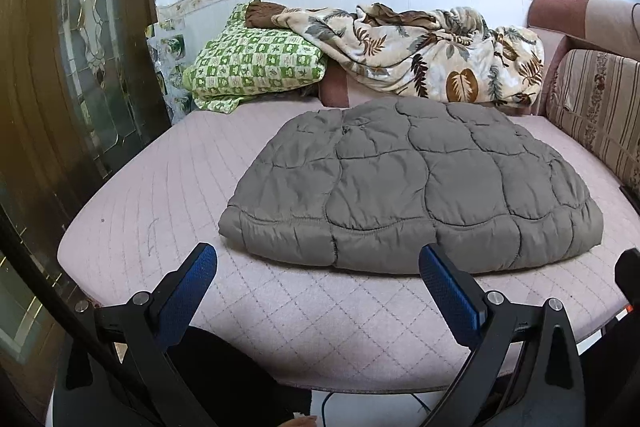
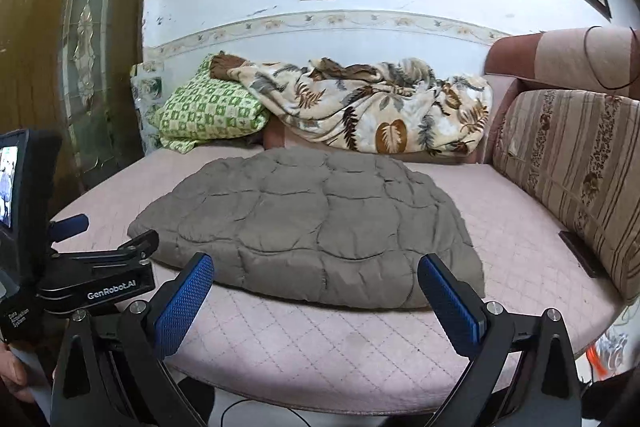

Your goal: Fold large clothes

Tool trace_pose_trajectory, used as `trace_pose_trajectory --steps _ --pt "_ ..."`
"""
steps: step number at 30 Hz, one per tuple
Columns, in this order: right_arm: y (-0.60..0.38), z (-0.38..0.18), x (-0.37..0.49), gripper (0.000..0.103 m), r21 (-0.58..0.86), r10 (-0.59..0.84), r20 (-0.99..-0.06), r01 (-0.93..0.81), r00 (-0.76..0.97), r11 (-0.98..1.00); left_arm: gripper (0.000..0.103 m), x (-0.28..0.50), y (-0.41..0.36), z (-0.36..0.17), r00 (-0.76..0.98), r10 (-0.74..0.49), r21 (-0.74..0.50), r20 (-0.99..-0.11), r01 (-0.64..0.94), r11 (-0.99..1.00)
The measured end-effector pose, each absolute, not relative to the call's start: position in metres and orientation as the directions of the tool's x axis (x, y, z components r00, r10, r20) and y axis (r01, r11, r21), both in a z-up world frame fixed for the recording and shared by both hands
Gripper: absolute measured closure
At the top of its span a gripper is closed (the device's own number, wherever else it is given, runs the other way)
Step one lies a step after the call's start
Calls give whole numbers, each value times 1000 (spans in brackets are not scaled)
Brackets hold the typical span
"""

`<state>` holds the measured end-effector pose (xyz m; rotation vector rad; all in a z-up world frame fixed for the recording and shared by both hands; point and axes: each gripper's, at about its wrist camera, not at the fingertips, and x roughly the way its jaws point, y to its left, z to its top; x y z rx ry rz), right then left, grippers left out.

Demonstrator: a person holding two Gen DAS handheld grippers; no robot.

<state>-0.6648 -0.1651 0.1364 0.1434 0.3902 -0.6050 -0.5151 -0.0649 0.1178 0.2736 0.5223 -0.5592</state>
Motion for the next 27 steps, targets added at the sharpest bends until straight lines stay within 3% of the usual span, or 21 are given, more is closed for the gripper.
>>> trace_pose_trajectory --steps 27 --pt "-168 121 -655 0 14 -503 -446 568 741 823 2 -502 -73 101 704 -393 134 -591 566 813"
